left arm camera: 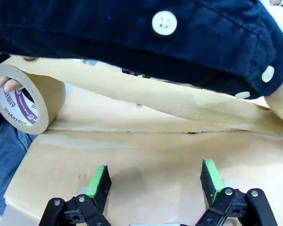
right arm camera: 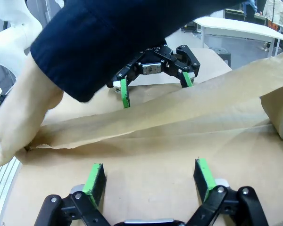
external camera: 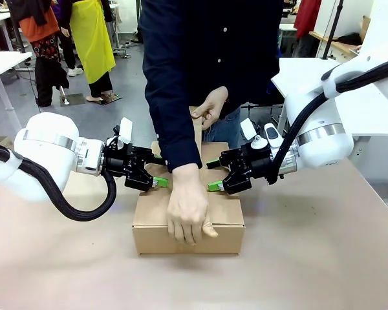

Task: Pack the gift set into the box.
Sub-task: Press and hold the closed box until the human finishes sealing it.

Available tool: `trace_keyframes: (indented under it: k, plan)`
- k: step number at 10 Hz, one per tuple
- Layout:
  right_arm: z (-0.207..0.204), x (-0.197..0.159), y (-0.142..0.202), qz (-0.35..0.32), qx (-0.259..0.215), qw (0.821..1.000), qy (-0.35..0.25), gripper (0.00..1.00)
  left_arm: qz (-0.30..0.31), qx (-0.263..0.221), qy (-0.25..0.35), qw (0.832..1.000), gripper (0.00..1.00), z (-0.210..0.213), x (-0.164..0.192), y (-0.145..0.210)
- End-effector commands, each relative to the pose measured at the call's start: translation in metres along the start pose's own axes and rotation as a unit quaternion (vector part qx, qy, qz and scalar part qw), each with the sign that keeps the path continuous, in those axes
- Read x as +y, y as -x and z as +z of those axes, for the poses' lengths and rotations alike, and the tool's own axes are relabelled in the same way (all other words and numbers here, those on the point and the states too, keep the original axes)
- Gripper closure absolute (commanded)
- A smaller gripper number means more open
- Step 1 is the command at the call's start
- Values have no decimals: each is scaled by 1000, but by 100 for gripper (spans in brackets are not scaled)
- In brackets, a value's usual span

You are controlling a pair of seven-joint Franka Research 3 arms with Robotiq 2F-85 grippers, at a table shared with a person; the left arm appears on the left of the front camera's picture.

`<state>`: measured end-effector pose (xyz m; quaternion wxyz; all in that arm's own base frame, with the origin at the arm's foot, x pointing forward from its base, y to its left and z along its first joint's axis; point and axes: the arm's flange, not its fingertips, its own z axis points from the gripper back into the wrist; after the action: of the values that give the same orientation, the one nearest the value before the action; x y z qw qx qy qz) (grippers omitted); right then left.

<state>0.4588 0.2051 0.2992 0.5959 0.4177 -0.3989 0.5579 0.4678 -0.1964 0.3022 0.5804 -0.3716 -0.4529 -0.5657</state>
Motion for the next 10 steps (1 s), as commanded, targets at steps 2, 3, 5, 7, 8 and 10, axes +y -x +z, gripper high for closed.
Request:
trace_keyframes:
  k: [2, 3, 5, 7, 8, 10]
  plan:
    - [-1, 1, 2, 2, 2, 1000, 0, 0, -6, 4, -7, 1000, 0, -2, -1, 2]
    - [-1, 1, 2, 2, 2, 1000, 0, 0, -6, 4, -7, 1000, 0, -2, -1, 2]
    - [-1, 1, 2, 2, 2, 1000, 0, 0, -6, 4, -7, 1000, 0, -2, -1, 2]
    - [-1, 1, 2, 2, 2, 1000, 0, 0, -6, 4, -7, 1000, 0, -2, -1, 2]
    - [-1, 1, 2, 2, 2, 1000, 0, 0, -6, 4, -7, 1000, 0, -2, -1, 2]
    - [-1, 1, 2, 2, 2, 1000, 0, 0, -6, 4, -7, 1000, 0, -2, -1, 2]
